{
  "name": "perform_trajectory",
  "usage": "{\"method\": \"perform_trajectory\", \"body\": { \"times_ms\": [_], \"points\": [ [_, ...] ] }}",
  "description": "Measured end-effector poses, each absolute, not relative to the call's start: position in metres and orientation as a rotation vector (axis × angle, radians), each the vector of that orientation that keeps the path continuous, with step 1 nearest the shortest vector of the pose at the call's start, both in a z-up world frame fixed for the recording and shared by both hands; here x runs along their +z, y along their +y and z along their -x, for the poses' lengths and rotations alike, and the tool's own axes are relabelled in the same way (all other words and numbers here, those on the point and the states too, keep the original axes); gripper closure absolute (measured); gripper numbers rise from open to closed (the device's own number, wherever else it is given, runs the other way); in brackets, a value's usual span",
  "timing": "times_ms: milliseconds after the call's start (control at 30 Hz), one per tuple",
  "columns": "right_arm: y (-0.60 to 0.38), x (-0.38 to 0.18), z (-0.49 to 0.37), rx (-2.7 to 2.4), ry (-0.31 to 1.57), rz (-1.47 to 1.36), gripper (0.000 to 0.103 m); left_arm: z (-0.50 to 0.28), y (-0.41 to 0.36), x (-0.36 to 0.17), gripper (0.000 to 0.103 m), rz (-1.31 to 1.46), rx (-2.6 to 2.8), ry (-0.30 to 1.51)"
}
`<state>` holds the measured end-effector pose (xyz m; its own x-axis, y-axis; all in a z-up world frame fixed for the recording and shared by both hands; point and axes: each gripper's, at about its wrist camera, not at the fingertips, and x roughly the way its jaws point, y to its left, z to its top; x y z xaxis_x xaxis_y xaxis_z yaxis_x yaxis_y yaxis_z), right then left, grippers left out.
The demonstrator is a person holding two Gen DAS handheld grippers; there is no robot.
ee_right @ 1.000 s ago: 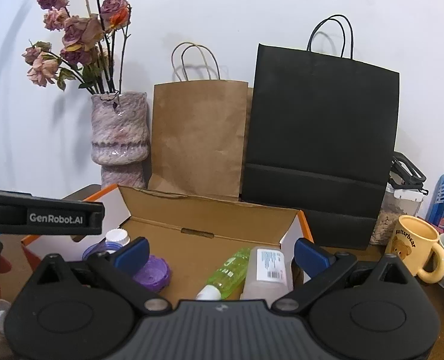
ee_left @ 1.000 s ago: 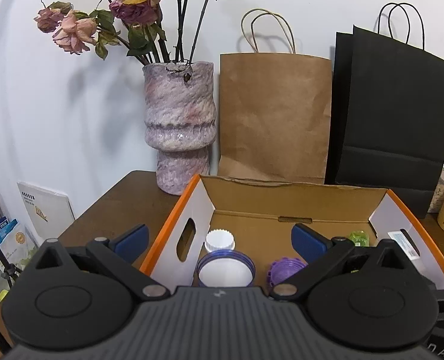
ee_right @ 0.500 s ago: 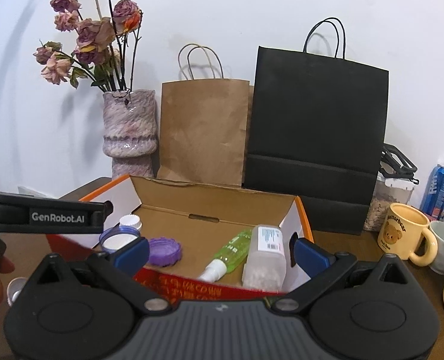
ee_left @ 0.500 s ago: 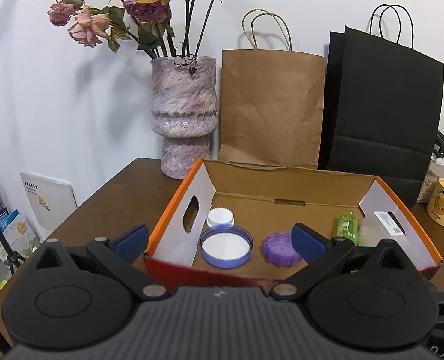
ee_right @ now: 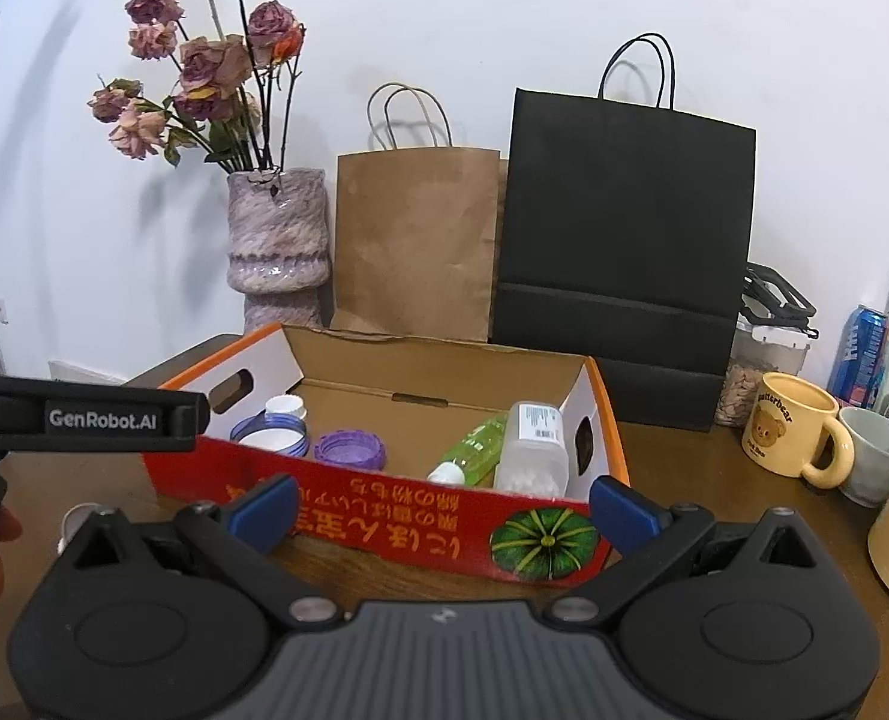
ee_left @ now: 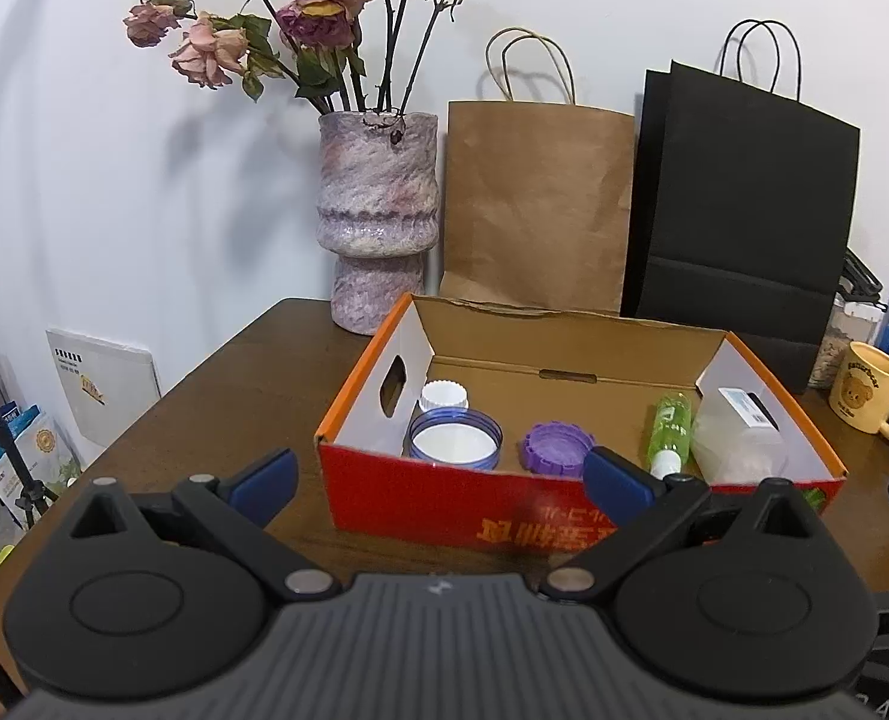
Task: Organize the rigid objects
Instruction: 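Withdraw both grippers from the box toward the items left on the table, then grasp the white plug adapter with the right gripper while the left approaches the white tape roll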
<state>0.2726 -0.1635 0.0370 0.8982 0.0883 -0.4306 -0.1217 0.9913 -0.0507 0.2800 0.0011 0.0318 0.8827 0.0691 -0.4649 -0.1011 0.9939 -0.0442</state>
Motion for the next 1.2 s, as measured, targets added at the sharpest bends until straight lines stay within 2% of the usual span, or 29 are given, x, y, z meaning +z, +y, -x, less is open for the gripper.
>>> {"method": "perform_trajectory", "body": {
  "times_ms": [567,1200],
  "points": [
    [-0.155,0.023,-0.227,0.100,0.488,0.084,0.000,-0.234,0.014,0.019,0.000,0.056,0.068,0.503],
    [-0.144,-0.003,-0.220,0.075,0.576,0.119,0.000,-0.218,0.041,-0.005,0.000,0.010,0.057,0.553]
  ]
}}
